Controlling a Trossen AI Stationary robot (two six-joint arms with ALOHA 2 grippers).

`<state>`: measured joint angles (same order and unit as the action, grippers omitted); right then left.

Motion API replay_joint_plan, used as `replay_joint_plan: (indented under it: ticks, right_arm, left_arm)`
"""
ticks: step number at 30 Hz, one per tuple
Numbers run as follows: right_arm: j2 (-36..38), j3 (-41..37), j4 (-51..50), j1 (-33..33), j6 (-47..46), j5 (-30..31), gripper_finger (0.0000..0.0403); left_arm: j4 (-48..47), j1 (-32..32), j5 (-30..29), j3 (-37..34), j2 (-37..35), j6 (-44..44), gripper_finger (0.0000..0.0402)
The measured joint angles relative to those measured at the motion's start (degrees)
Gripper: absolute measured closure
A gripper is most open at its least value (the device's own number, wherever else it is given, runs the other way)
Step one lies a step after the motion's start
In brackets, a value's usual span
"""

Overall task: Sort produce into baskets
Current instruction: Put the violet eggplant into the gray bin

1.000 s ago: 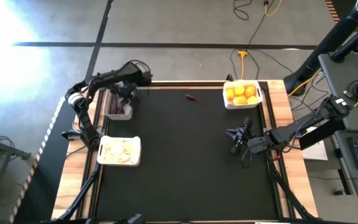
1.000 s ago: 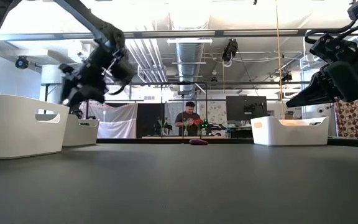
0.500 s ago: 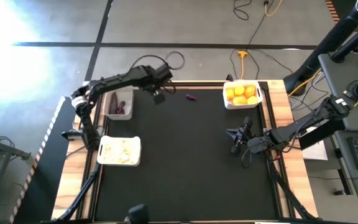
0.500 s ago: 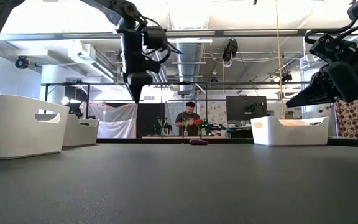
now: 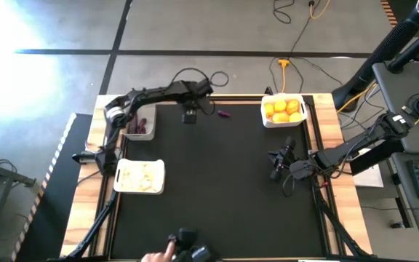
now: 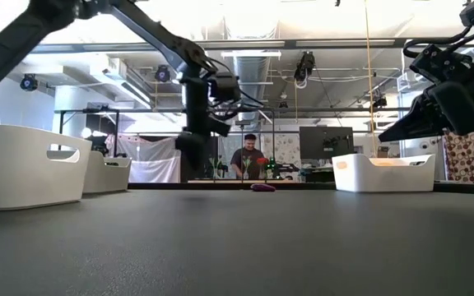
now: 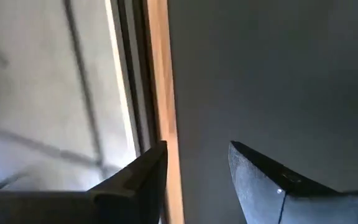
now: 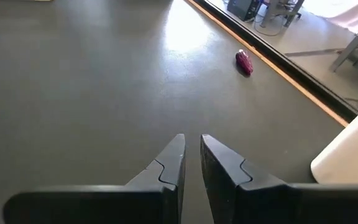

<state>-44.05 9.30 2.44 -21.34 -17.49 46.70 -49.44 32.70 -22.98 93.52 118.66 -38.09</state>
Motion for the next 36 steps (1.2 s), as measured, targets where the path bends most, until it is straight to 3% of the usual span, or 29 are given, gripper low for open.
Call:
replay_joint_plan:
  ticks: [2, 9, 12, 25, 29, 36]
  right_arm:
    - [0.00, 0.00, 0.00, -0.01, 1.06, 0.09, 0.0360]
    - [0.00, 0.00, 0.01, 0.02, -2.82, 5.83, 0.0360]
    - [0.00, 0.00, 0.02, 0.02, -6.08, 5.91, 0.0360]
    - [0.00, 0.00, 0.02, -0.01, -11.95, 5.90, 0.0360]
    - [0.00, 0.00, 0.02, -0.01, -11.96, 5.90, 0.0360]
    - [0.00, 0.00, 0.02, -0.01, -12.10, 5.90, 0.0360]
  left_arm:
    - [1.48, 1.06, 6.86, 3.28, 2.35, -0.20, 0.0247]
    - [2.31, 5.39, 39.41, 15.06, 9.32, 1.27, 0.0258]
    - [2.04, 6.22, 47.58, 18.03, 12.06, 1.38, 0.0266]
    - [2.45, 3.18, 41.56, 24.48, 19.49, -9.55, 0.0268]
    - [2.31, 3.20, 38.88, 26.27, 21.01, -9.64, 0.0243]
    - [1.99, 3.18, 39.96, 28.28, 21.77, -12.70, 0.0199]
